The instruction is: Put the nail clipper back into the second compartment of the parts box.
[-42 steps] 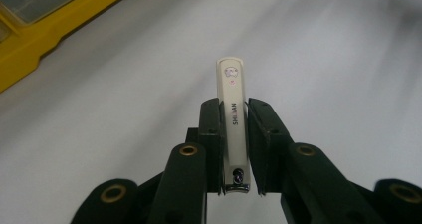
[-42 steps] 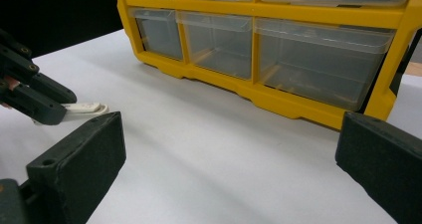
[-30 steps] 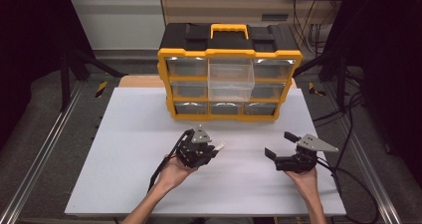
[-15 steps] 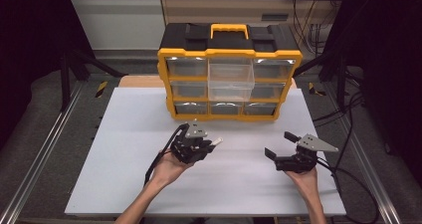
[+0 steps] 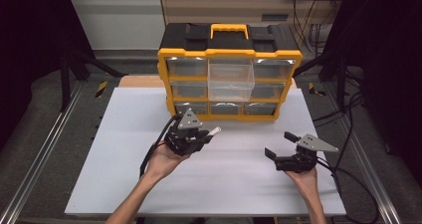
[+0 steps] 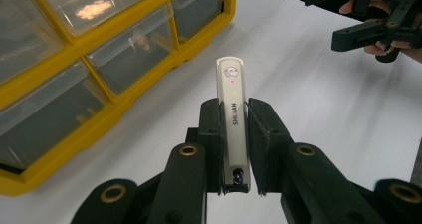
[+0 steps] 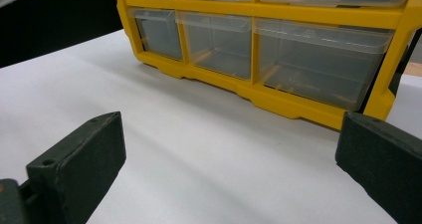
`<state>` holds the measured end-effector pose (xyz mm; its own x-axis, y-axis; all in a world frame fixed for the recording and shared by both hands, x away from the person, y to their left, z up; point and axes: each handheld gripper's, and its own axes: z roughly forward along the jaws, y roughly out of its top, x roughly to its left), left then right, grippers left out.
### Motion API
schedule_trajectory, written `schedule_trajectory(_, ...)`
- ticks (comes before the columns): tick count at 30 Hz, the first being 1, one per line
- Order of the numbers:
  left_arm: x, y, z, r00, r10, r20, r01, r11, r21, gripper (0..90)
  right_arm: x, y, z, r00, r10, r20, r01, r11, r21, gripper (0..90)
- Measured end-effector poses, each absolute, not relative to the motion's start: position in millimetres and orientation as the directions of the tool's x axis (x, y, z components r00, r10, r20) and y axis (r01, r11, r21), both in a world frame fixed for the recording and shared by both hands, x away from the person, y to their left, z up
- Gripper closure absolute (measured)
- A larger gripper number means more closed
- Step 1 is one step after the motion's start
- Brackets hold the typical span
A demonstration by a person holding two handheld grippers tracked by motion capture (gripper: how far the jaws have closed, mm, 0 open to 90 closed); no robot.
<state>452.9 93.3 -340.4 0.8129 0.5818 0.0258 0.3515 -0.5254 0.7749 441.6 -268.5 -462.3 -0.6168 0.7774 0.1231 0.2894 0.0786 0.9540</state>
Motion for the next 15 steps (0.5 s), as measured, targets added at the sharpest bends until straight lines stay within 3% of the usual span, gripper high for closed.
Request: schedule_trajectory(15,454,96,-309,0.815,0.578,0.039,0.321,-0.507,0.800,76.9,442,-269,-462,-0.617,0.777,0.124,0.291,0.078,0.954,0.3)
